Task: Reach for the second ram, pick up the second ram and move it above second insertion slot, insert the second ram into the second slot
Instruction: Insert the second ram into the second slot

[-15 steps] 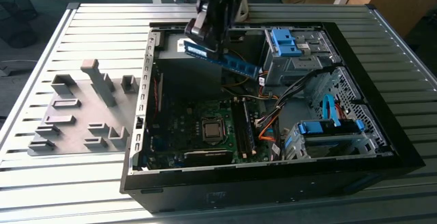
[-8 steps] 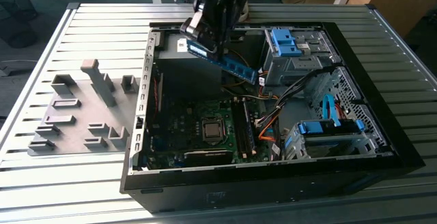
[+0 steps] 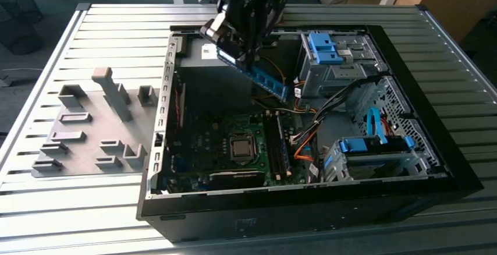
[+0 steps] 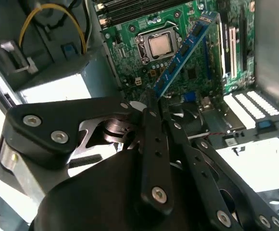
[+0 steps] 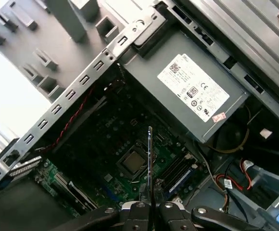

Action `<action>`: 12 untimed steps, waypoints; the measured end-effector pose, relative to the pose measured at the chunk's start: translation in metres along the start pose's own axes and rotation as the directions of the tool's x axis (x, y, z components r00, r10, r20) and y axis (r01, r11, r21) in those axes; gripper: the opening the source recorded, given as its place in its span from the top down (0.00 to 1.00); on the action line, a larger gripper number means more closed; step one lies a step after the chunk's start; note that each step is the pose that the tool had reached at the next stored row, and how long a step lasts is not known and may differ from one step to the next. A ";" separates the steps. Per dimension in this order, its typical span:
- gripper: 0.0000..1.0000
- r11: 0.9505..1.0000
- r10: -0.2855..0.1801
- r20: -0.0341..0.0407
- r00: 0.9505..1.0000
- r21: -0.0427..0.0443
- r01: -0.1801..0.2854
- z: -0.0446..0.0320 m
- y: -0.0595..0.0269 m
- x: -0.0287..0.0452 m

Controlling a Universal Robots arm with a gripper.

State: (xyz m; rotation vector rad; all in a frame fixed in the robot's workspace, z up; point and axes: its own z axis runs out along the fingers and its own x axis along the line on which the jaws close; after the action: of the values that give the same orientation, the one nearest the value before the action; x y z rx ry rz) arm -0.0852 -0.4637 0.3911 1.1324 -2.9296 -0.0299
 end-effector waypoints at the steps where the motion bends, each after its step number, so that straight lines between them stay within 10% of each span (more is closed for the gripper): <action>1: 0.86 1.000 0.018 0.000 1.000 0.000 -0.018 0.0003 0.0000 0.0000; 12: 0.86 0.995 0.101 0.001 0.995 0.002 -0.101 0.0016 -0.0001 0.0000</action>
State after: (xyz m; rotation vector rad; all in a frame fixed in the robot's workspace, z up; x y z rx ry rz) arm -0.0851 -0.4637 0.3895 0.9824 -2.9841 -0.0280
